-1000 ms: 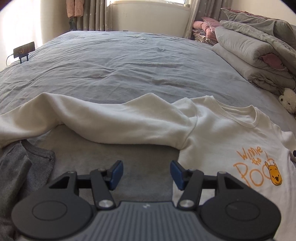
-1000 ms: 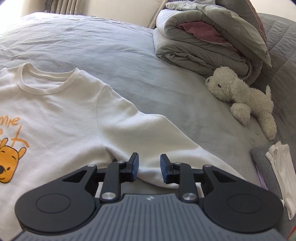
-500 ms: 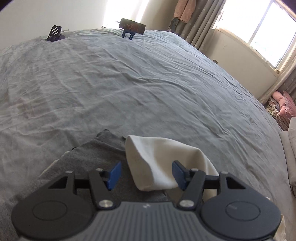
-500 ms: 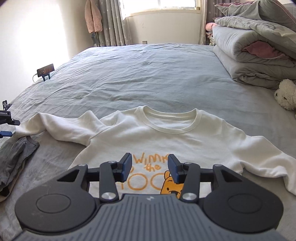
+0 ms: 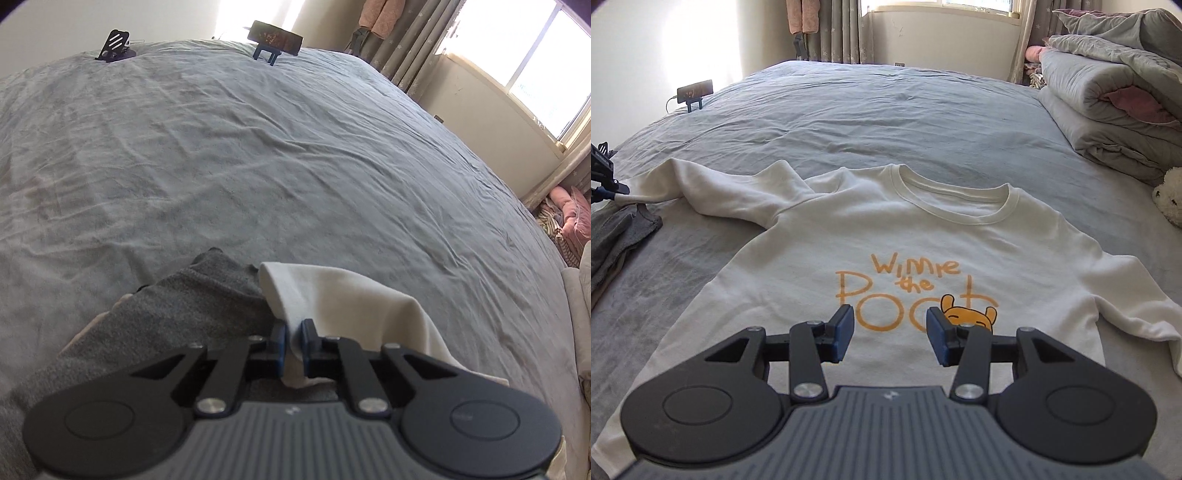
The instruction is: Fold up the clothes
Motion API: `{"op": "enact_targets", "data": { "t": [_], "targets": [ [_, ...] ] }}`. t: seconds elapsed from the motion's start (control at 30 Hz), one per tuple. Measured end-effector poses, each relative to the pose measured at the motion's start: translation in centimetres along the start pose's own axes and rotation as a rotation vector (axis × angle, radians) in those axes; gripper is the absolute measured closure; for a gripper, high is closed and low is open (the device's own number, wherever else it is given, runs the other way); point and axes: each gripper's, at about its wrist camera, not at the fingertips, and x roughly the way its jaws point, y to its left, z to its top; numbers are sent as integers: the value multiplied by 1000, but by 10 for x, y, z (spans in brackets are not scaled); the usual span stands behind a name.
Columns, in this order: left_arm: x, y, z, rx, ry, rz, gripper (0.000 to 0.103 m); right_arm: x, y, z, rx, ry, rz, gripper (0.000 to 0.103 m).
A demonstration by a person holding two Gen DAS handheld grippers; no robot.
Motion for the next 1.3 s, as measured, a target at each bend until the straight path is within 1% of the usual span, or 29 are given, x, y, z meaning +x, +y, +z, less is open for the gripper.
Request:
{"op": "enact_targets", "data": {
  "t": [0.07,0.13,0.2,0.23,0.37,0.4,0.43,0.47,0.5,0.53,0.6,0.67,0.77,0.9,0.93,0.97,1.03,1.07,1.1,1.17,1.2,1.23,1.3],
  "targets": [
    [-17,7,13,26,-91,-33,96,2,0,-1,2,3,0,55],
    [-31,15,25,54,-151,-52,96,3,0,-2,3,7,-1,55],
    [-34,23,31,71,-144,-70,96,5,-1,-2,5,10,-1,55],
    [-33,25,32,84,-121,-60,96,6,-1,-3,6,12,-2,55],
    [-17,28,21,140,-35,58,94,9,-1,-4,9,18,-3,55],
    [-16,31,19,140,-30,98,94,10,-1,-5,10,20,-3,55],
    [-14,33,19,135,-32,123,94,11,-1,-5,11,22,-3,55],
    [-13,35,19,127,-27,130,90,12,-1,-5,12,23,-3,55],
    [-12,36,20,118,-21,133,85,13,-1,-6,12,25,-4,55],
    [-13,39,21,99,-16,124,83,13,-2,-6,13,27,-4,55],
    [-17,41,21,61,-24,114,68,14,-1,-6,10,27,-4,54],
    [-21,40,21,55,-53,119,67,15,-1,-6,6,25,-4,53],
    [-20,34,18,70,-53,131,66,17,0,-6,8,25,-4,53],
    [-26,19,12,109,-96,124,66,24,5,-10,2,51,7,53],
    [-29,13,10,136,-103,111,65,26,7,-11,-3,60,9,50],
    [-31,9,8,158,-105,101,61,27,10,-13,-15,64,6,47],
    [-31,7,8,178,-103,114,58,29,15,-14,-36,61,-1,46],
    [-30,10,9,164,-102,133,56,28,16,-14,-41,60,-2,46],
    [-28,18,13,129,-99,164,54,28,16,-13,-40,59,2,46],
    [-21,39,18,34,-76,228,54,26,14,-13,-27,60,14,46],
    [-17,49,19,-14,-52,244,54,27,14,-13,-24,60,14,46],
    [-13,57,19,-59,-24,234,54,27,14,-13,-24,61,13,46],
    [-7,66,15,-137,29,155,56,27,16,-13,-29,60,8,46]
  ]
}}
